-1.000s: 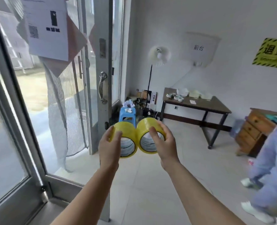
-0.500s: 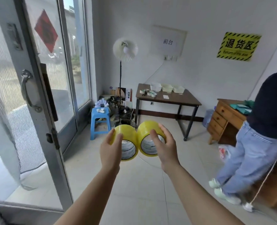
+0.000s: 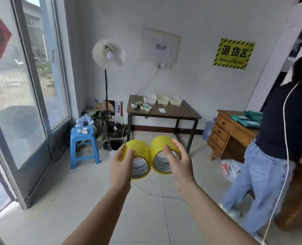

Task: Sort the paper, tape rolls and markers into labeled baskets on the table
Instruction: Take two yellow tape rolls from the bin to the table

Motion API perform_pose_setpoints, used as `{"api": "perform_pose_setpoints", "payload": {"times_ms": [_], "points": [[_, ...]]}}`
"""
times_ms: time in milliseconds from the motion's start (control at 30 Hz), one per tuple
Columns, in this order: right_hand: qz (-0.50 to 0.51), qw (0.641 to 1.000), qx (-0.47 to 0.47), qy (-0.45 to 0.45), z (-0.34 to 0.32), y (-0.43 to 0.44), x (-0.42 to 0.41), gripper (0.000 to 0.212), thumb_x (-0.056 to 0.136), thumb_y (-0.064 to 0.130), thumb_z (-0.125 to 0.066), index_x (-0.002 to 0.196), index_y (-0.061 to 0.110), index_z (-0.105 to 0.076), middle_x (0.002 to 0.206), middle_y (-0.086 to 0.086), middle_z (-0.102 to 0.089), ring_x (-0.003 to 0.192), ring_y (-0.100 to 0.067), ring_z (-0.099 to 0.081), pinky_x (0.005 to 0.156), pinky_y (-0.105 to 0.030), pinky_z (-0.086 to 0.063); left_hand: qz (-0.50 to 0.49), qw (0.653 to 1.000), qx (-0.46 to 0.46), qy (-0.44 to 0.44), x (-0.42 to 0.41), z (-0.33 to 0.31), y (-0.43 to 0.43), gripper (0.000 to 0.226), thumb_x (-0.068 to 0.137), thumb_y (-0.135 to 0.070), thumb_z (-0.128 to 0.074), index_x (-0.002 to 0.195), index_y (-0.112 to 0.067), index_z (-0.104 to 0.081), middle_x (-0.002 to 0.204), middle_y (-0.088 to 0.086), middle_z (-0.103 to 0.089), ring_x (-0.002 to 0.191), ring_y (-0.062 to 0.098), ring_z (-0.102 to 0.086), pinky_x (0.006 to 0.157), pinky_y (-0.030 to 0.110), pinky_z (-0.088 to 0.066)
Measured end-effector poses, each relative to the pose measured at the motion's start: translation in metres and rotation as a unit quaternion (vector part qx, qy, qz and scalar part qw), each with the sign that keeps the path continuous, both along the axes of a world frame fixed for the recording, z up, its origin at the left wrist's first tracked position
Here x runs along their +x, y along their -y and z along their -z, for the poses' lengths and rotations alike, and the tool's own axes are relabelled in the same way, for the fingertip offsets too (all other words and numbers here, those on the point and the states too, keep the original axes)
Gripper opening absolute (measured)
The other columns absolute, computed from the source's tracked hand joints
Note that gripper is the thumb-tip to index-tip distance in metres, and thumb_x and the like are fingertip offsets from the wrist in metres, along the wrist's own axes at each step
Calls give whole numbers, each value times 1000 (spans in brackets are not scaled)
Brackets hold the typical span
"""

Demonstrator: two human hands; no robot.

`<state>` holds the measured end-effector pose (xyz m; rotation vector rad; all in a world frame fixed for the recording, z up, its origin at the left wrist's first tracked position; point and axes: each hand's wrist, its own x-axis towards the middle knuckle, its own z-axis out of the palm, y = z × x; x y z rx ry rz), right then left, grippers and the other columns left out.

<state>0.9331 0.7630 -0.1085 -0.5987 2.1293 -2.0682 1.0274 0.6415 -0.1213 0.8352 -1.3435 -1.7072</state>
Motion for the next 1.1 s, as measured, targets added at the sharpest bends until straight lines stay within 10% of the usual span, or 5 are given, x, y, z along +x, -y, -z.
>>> {"api": "perform_pose_setpoints", "payload": {"times_ms": [1100], "points": [[28,999,13,15,-1,96,-413,56,83,48,-67,135,37,-49,145,11,-44,135,-12,-39,111,-37,-36,40,998,45,7,-421,-4,103,50,84,-26,-63,133,-21,-57,128,1,-60,111,17,-56,100,37,-44]]}}
